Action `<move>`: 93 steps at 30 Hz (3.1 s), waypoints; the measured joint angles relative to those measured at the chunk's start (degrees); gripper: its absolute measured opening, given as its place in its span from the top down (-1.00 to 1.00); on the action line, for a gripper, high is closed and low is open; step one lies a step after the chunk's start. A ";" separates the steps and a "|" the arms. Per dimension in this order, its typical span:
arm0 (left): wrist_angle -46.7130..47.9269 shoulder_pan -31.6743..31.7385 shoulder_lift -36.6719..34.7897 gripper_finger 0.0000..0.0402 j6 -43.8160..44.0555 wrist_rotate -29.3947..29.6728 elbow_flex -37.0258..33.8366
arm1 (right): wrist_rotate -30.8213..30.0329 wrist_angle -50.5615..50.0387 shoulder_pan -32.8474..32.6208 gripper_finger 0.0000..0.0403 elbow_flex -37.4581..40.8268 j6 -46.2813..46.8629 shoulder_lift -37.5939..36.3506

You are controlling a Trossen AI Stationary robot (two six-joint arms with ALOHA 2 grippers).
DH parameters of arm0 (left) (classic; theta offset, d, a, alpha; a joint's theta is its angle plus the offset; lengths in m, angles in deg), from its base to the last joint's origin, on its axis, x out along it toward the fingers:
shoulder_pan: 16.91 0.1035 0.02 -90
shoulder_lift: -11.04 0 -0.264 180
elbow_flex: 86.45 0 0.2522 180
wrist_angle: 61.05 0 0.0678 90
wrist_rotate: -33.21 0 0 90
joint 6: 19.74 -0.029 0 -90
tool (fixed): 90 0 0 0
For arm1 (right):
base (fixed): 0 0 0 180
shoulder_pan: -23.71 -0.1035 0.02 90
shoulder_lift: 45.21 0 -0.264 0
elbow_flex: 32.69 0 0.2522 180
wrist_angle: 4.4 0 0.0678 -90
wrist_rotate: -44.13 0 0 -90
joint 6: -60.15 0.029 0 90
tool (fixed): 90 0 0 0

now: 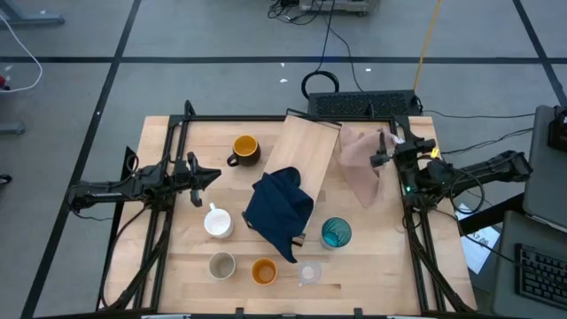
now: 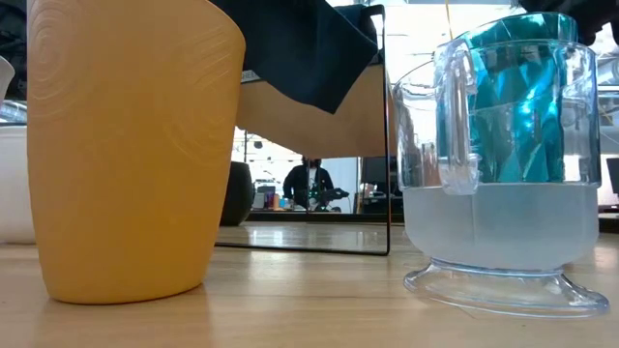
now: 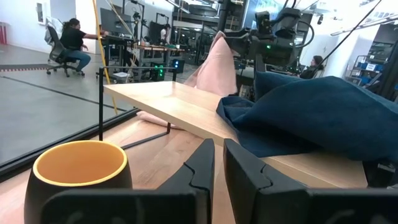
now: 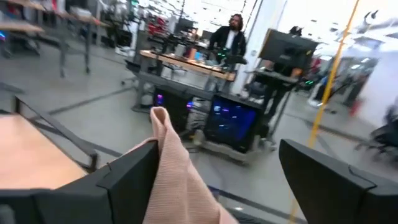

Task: Stack small to large cups/mugs on shelf
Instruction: Remove the brown table napkin from the shelf, then remove the dark blue table napkin from the shelf

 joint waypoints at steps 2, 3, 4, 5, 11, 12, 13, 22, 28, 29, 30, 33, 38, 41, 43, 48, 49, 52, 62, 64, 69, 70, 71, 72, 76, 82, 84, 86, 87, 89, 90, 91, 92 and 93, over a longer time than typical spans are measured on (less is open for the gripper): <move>0.01 0.01 0.00 0.81 0.01 0.00 0.00 | 0.00 0.03 -1.45 -0.60 0.54 2.64 -0.10; 0.01 0.00 0.00 0.81 0.01 0.00 0.00 | 0.02 0.12 -2.06 -0.60 0.89 3.64 -0.24; 0.01 0.01 0.00 0.81 0.01 0.00 0.00 | 0.02 0.67 -2.56 -0.59 1.30 4.53 -0.39; 0.00 0.01 0.00 0.81 -0.01 0.00 0.00 | 0.01 1.54 -2.99 -0.59 1.77 5.31 -0.72; 0.51 0.02 0.00 0.81 -0.01 -0.02 0.05 | -0.03 14.16 -7.38 -0.59 4.59 6.13 -4.42; 0.71 0.02 0.00 0.81 -0.02 -0.13 0.07 | -0.01 16.43 -8.66 -0.59 4.91 5.73 -5.00; 0.76 0.00 0.00 0.81 -0.03 -0.43 0.09 | 0.00 18.29 -9.94 -0.59 5.24 5.30 -5.50; 1.11 0.00 0.00 0.81 -0.58 -1.38 0.11 | 0.02 22.00 -17.76 -0.59 5.83 2.84 -7.19; 1.15 0.01 0.00 0.81 -0.40 -1.38 0.11 | 0.30 22.07 -17.91 -0.59 5.83 0.65 -7.18; 1.15 0.00 0.00 0.81 -0.40 -1.38 0.11 | 0.93 21.96 -17.91 -0.59 5.83 0.61 -7.17; 1.15 0.01 0.00 0.81 -0.38 -1.38 0.11 | 2.17 21.80 -17.94 -0.59 5.83 0.61 -7.17; 1.17 0.01 0.00 0.81 -0.37 -1.38 0.11 | 8.56 21.77 -18.78 -0.59 5.83 0.59 -7.15; 1.04 0.00 0.00 0.81 0.75 -1.38 0.11 | 24.72 21.69 -22.32 -0.59 5.83 2.94 -7.15; 0.58 0.01 0.00 0.81 1.17 -1.40 0.04 | 31.22 19.68 -24.58 -0.59 5.83 6.62 -7.14; 0.22 0.01 0.00 0.81 1.19 -1.40 -0.01 | 33.60 17.86 -25.83 -0.59 5.83 9.55 -6.87; -0.21 0.00 0.01 0.81 1.20 -1.38 -0.04 | 40.54 16.77 -27.16 -0.59 4.82 14.14 -4.37; -0.21 0.02 0.02 0.81 1.22 -1.38 -0.04 | 40.84 16.76 -27.26 -0.59 3.83 14.21 -3.53; -0.43 0.01 0.01 0.81 1.28 -1.37 -0.04 | 40.83 13.23 -27.29 -0.59 0.14 13.80 -0.63; -0.56 0.02 0.02 0.81 1.29 -1.38 -0.04 | 40.30 2.42 -24.36 -0.59 -6.65 14.39 9.14; -0.57 0.00 0.01 0.81 1.28 -1.38 -0.04 | 40.40 2.38 -23.17 -0.59 -6.65 16.00 10.37; -0.56 0.00 0.00 0.81 1.27 -1.38 -0.04 | 41.16 2.30 -19.92 -0.59 -6.65 19.35 14.23; -0.56 0.01 0.01 0.81 1.27 -1.38 -0.04 | 42.28 2.29 -19.31 -0.59 -6.67 19.86 14.83; -0.56 0.00 0.02 0.81 1.28 -1.38 -0.04 | 43.35 2.14 -18.65 -0.59 -6.94 20.52 15.45; -0.56 0.00 0.02 0.81 1.28 -1.38 -0.04 | 44.47 1.57 -18.05 -0.59 -7.63 21.36 16.13; -0.56 0.02 0.01 0.81 1.26 -1.38 -0.04 | 49.09 -6.27 -15.29 -0.59 -11.99 25.10 18.75; -0.51 0.02 0.00 0.81 1.24 -1.38 -0.04 | 57.35 -17.69 -8.89 -0.59 -18.53 31.15 24.97; -0.41 0.00 0.00 0.81 1.26 -1.38 -0.04 | 61.44 -17.65 -7.08 -0.59 -20.14 31.34 27.50; -0.12 0.02 0.01 0.81 1.24 -1.38 -0.04 | 64.39 -18.12 -5.63 -0.59 -21.33 31.52 29.59; -0.08 0.00 0.02 0.81 1.24 -1.38 -0.04 | 65.57 -18.58 -4.97 -0.59 -21.97 32.10 30.60; -0.09 0.01 0.00 0.81 1.24 -1.38 -0.04 | 68.06 -20.38 -3.78 -0.59 -23.03 33.84 32.46; -0.05 0.02 0.01 0.81 1.24 -1.38 -0.04 | 69.07 -21.73 -3.36 -0.59 -23.46 34.92 33.42; -0.06 0.02 0.02 0.81 1.24 -1.38 -0.04 | 69.73 -22.78 -3.00 -0.59 -23.88 35.89 34.36; -0.08 0.00 0.00 0.81 1.24 -1.38 -0.04 | 70.39 -23.70 -2.74 -0.59 -24.19 36.59 35.28; -0.05 0.02 0.00 0.81 1.24 -1.38 -0.04 | 70.68 -24.20 -2.62 -0.59 -24.33 37.13 36.07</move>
